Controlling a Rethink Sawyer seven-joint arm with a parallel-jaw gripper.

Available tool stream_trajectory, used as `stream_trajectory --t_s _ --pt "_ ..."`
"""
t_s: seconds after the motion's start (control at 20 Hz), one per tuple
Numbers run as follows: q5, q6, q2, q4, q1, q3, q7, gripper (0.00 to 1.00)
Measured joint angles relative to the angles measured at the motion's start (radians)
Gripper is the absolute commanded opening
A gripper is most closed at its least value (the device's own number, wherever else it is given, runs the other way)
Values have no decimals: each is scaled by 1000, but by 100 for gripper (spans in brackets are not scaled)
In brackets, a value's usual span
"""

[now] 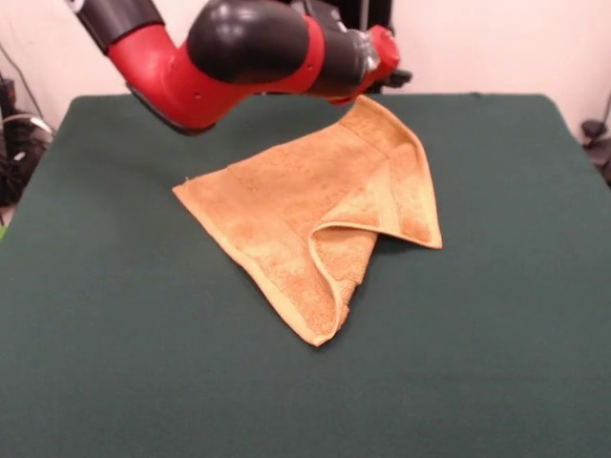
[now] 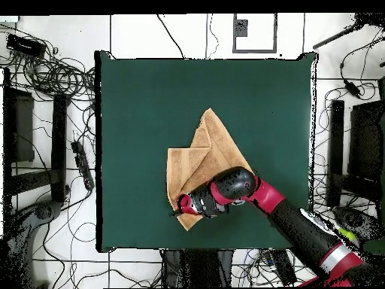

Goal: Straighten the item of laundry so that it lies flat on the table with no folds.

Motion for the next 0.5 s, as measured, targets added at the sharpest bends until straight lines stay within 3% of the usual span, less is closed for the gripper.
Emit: stream_trajectory --t_s 0.5 --pt "-9 0 -50 -83 -1 -26 0 0"
